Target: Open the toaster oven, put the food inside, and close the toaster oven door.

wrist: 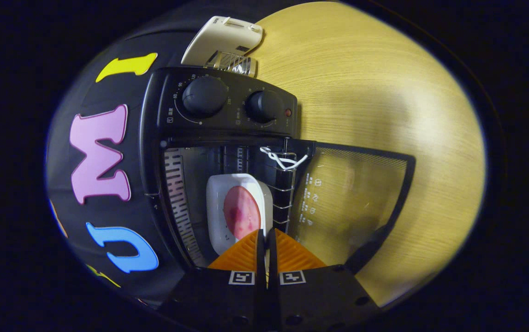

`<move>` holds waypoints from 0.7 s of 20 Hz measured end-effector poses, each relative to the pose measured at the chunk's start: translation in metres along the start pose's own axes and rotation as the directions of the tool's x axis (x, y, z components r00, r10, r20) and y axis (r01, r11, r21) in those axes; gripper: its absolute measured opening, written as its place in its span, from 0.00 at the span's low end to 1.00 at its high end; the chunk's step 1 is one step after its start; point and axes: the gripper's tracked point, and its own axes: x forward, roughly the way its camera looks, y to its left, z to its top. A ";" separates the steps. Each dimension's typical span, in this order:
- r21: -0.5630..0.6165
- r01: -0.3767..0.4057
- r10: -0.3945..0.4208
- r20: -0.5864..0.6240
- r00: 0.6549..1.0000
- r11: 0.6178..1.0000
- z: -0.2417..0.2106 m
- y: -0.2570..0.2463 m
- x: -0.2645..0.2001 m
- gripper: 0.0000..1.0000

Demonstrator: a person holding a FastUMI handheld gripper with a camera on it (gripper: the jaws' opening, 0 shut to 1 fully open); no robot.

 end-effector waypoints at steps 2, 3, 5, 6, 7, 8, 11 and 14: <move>0.008 0.001 -0.001 0.013 1.000 1.000 -0.008 0.009 0.015 0.05; 0.010 -0.002 0.001 0.016 1.000 1.000 -0.011 0.013 0.019 0.05; 0.040 -0.012 0.011 0.034 0.999 0.999 -0.013 0.021 0.027 0.05; 0.058 -0.010 0.008 0.043 0.999 0.998 -0.012 0.022 0.030 0.05; 0.067 0.002 -0.005 0.051 0.999 0.998 -0.013 0.022 0.033 0.05; 0.063 0.012 -0.015 0.052 0.999 0.998 -0.015 0.021 0.036 0.05; 0.041 0.046 -0.048 0.040 0.998 0.998 -0.016 0.015 0.038 0.09; 0.039 0.039 -0.040 0.014 0.999 0.998 -0.019 0.017 0.030 0.10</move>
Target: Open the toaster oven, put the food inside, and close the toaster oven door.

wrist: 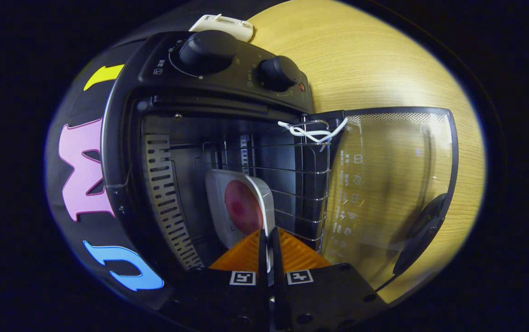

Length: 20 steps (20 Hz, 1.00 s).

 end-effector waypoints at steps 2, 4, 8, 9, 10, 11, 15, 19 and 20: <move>-0.043 -0.019 0.018 -0.016 1.000 0.999 -0.002 0.004 -0.015 0.10; -0.141 -0.041 0.038 -0.028 0.999 0.989 -0.005 0.006 -0.032 0.18; -0.296 -0.094 0.078 -0.065 0.995 0.950 -0.001 0.000 -0.092 0.33; -0.345 -0.099 0.083 -0.060 0.995 0.933 0.004 -0.005 -0.106 0.56; -0.396 -0.109 0.093 -0.059 0.994 0.912 0.008 -0.009 -0.122 0.57; -0.469 -0.124 0.102 -0.073 0.992 0.875 0.008 -0.012 -0.136 0.56; -0.789 -0.095 0.025 -0.101 0.995 0.606 0.008 -0.058 -0.172 0.97; -0.914 -0.033 -0.083 -0.073 0.994 0.404 0.003 -0.112 -0.169 0.99; -0.933 -0.019 -0.104 -0.060 0.993 0.359 0.002 -0.123 -0.165 0.99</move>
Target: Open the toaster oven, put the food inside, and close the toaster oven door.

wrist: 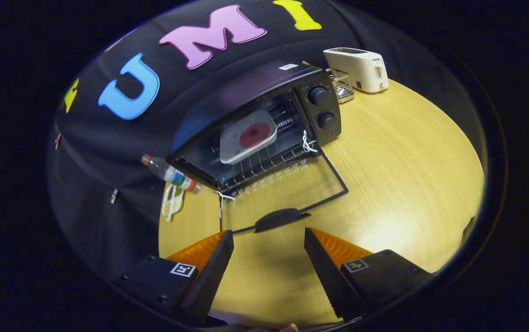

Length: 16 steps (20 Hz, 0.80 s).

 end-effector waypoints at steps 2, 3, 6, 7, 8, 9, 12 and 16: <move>-0.108 0.022 -0.026 -0.030 0.999 0.994 -0.020 -0.004 0.013 0.99; -0.164 0.039 -0.046 -0.041 0.998 0.986 -0.029 -0.007 0.021 1.00; -0.290 0.089 -0.108 -0.049 0.993 0.953 -0.043 -0.019 0.043 1.00; -0.314 0.099 -0.121 -0.052 0.991 0.944 -0.046 -0.021 0.051 0.99; -0.329 0.115 -0.140 -0.053 0.989 0.937 -0.046 -0.025 0.060 0.99; -0.337 0.130 -0.156 -0.052 0.986 0.932 -0.044 -0.027 0.069 1.00; -0.330 0.168 -0.195 -0.052 0.979 0.929 -0.037 -0.033 0.093 1.00; -0.336 0.220 -0.241 -0.024 0.970 0.916 -0.024 -0.034 0.109 1.00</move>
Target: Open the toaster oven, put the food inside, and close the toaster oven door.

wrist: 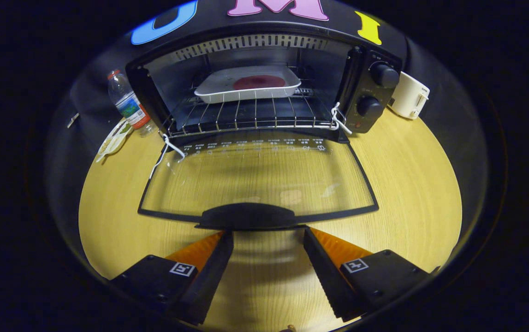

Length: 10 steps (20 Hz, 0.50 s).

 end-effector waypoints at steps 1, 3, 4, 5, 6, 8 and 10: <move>-0.005 0.004 -0.004 -0.015 1.000 1.000 0.000 0.000 -0.005 1.00; 0.005 0.011 -0.011 -0.015 1.000 1.000 0.002 0.000 -0.006 0.99; 0.004 0.013 -0.013 -0.021 1.000 1.000 0.003 0.000 -0.006 0.99; -0.004 0.015 -0.016 -0.023 1.000 1.000 0.004 0.000 -0.009 0.99; -0.015 0.015 -0.015 -0.018 1.000 1.000 0.006 0.000 -0.013 1.00; -0.018 0.004 -0.004 0.014 1.000 1.000 0.014 0.000 -0.029 0.99; 0.002 -0.016 0.015 0.056 0.998 1.000 0.025 0.001 -0.045 0.99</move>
